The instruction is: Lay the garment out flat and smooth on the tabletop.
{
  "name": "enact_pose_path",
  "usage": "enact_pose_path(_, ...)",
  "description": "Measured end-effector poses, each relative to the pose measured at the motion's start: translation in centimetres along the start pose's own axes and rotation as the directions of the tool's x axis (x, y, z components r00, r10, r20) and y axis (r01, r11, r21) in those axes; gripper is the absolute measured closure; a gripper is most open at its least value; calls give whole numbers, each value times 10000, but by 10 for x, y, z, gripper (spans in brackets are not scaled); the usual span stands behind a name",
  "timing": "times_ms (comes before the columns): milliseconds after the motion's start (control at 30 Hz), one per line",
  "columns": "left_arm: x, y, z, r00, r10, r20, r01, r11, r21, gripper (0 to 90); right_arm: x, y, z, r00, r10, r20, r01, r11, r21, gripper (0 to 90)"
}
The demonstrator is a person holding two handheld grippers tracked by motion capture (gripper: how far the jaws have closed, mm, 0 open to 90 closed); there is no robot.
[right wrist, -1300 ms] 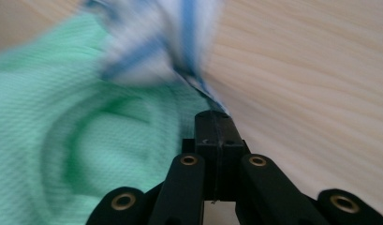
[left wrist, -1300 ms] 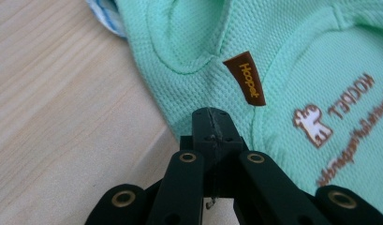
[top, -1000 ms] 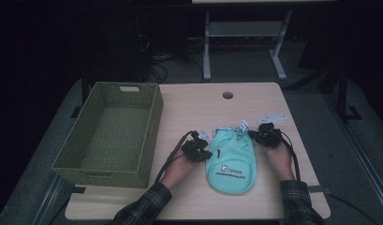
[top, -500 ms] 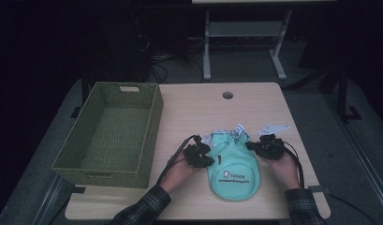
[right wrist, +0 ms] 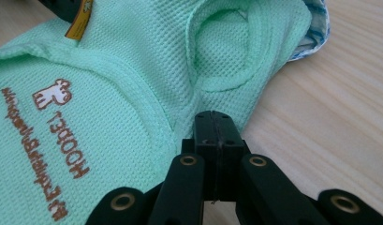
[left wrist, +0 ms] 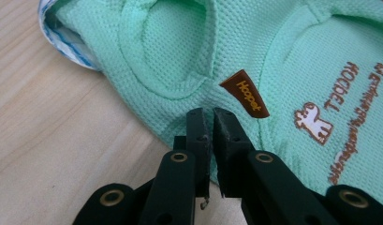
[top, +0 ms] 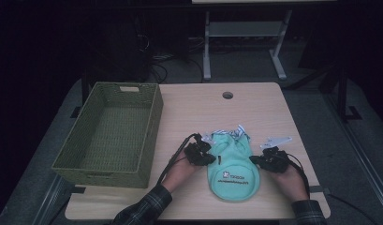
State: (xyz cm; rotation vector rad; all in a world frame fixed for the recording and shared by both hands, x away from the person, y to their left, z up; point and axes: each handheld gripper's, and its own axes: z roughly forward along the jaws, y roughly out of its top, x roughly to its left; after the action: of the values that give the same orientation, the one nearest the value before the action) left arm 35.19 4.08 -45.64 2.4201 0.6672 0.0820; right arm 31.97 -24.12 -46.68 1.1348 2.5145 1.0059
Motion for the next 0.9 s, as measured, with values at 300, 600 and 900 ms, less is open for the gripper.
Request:
enact_pose_path(300,-10,-17,-14,9996,255,-135,-250,9992,306,858,18,-1,2,9985,-350,-421,350,9994,-1,900)
enact_pose_path(600,-11,-36,-31,10000,63,-42,-61,9983,587,857,39,4,7,9920,-913,-868,928,9956,135,897)
enact_pose_path(900,-6,-38,-37,9996,-1,-270,15,9986,531,828,38,12,3,9911,-774,-1087,749,9968,-265,826)
